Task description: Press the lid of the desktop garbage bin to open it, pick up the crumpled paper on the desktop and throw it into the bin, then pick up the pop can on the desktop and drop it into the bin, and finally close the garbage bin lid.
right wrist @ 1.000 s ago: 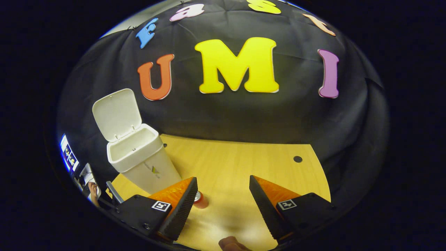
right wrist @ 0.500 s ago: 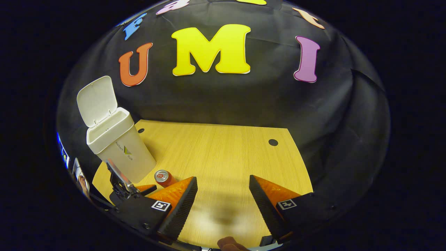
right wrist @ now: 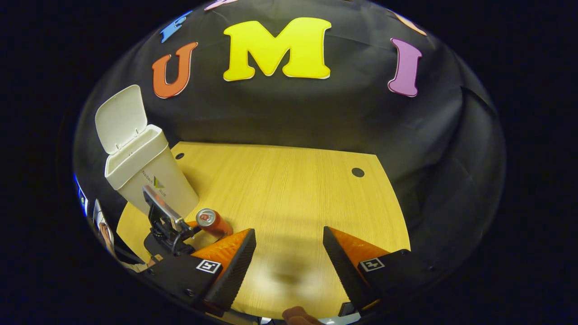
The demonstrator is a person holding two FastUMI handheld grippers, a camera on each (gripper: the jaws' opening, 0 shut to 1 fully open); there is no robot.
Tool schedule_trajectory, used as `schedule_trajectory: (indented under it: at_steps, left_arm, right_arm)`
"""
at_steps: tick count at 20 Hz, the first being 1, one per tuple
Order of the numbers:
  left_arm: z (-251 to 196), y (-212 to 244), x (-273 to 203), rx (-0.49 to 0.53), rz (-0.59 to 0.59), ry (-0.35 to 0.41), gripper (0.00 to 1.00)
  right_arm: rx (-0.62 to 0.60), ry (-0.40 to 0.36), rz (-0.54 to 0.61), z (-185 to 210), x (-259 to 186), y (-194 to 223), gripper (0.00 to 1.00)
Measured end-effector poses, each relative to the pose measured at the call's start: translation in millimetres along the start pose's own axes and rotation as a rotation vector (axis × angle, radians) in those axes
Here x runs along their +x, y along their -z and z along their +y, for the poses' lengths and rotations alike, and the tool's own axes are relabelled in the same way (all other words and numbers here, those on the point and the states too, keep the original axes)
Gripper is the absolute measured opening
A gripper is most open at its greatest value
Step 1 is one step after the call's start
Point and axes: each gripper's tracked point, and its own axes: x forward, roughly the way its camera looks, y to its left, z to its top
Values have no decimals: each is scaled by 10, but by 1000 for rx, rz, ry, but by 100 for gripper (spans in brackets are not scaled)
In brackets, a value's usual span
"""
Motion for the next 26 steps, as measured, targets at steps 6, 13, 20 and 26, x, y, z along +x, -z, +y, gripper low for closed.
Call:
schedule_trajectory:
  at_steps: [6,13,20,26]
  left_arm:
    - [41,-80,182,23,-38,2,93]
    - [17,-178,113,-52,-59,33,88]
    - [184,-509,-457,-148,-65,-61,87]
    - [449,-1164,-1339,-117,-64,-213,87]
  right_arm:
    - [-16,12,54,31,102,193,95]
    - [-12,6,66,-38,59,327,94]
    - [-29,-26,64,-210,-87,603,93]
    - [-5,-98,47,-209,-105,761,94]
